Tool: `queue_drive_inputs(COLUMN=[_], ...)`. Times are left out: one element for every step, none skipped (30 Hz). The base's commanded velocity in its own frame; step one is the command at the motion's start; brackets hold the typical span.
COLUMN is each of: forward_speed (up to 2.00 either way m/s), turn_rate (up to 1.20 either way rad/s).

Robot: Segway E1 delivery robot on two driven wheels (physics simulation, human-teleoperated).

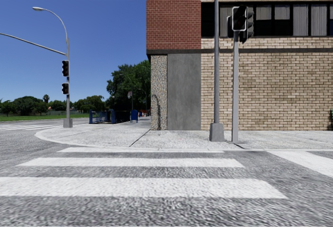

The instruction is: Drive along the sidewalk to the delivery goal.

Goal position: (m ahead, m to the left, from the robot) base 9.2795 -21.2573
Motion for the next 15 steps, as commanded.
queue_drive_inputs(forward_speed=[2.00, 2.00, 2.00, 2.00, 2.00, 2.00, 2.00, 2.00, 2.00, 2.00, 2.00, 2.00, 2.00, 2.00, 2.00], turn_rate=[0.00, 0.00, 0.00, 0.00, 0.00, 0.00, 0.00, 0.00, 0.00, 0.00, 0.00, 0.00, 0.00, 0.00, 0.00])
